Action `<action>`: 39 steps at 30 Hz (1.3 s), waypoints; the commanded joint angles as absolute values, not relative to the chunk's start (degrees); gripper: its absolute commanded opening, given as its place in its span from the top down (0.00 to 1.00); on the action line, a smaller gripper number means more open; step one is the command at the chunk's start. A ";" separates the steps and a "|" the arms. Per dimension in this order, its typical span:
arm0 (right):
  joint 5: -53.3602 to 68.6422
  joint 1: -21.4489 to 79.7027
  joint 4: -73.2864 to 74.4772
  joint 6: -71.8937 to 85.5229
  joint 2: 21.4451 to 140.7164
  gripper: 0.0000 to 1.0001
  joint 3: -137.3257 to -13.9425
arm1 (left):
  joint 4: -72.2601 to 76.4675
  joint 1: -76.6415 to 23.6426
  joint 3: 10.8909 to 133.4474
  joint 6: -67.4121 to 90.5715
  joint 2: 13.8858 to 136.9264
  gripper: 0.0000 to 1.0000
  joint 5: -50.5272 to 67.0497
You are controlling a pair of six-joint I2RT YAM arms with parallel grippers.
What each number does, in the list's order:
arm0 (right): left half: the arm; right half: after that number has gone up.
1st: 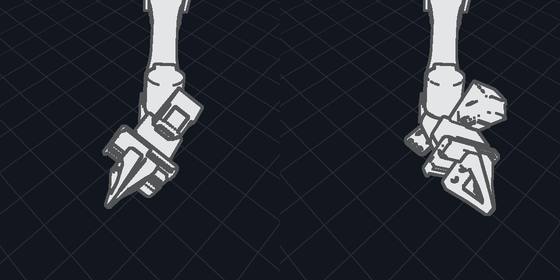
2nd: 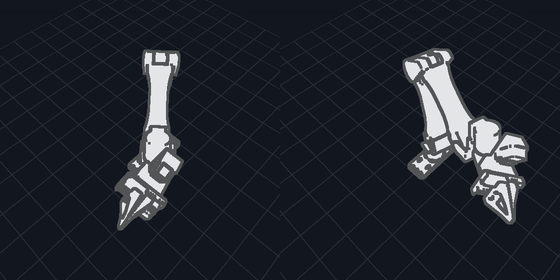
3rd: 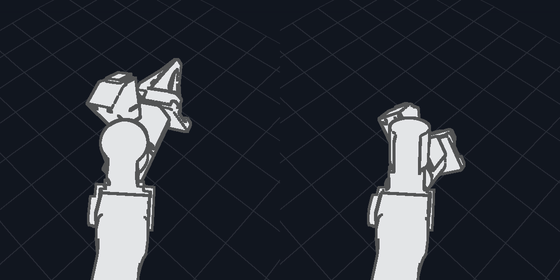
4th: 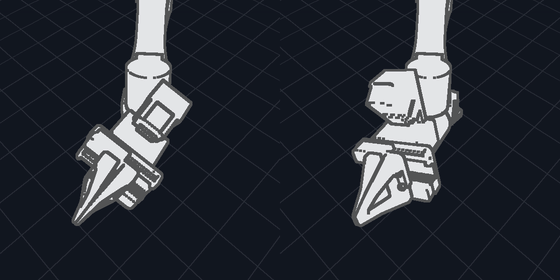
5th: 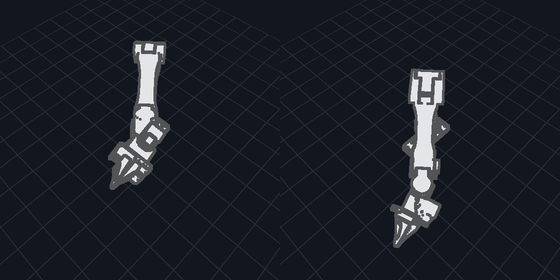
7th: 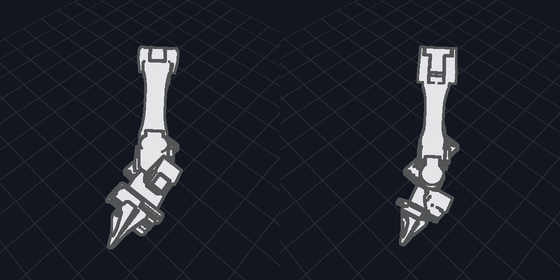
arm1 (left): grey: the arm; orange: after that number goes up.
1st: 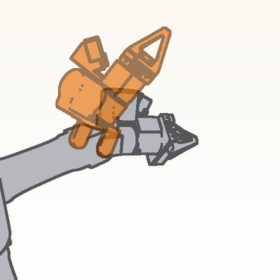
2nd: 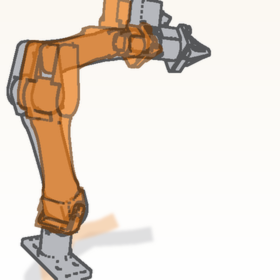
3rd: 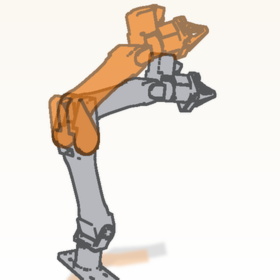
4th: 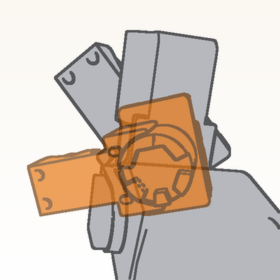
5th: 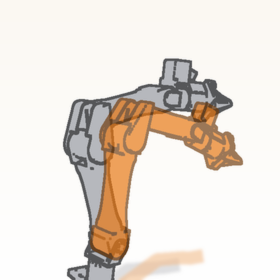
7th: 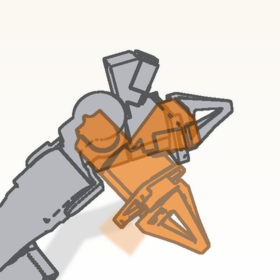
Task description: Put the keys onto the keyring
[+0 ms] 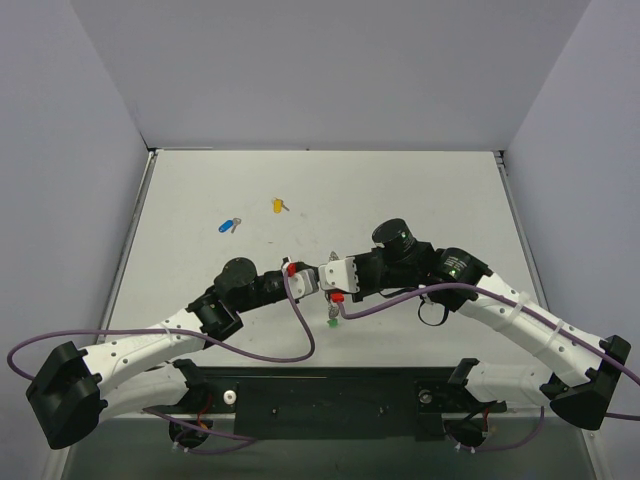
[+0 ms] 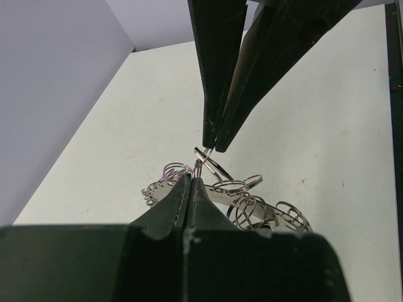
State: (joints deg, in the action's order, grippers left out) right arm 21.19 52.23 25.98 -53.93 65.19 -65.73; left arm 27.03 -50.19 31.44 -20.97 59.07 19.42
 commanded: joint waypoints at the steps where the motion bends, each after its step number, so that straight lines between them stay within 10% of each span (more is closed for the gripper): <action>1: 20.65 52.65 28.21 -55.02 64.51 1.00 -65.39 | 31.55 -49.75 34.72 -20.21 58.18 1.00 18.46; 39: 13.80 54.67 23.64 -51.15 66.88 1.00 -67.85 | 29.53 -49.83 35.77 -20.04 58.97 1.00 20.04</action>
State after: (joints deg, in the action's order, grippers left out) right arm 16.71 54.11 25.52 -52.56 66.26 -65.80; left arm 26.13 -49.71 31.86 -19.70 59.07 19.38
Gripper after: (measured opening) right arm 0.002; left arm 0.015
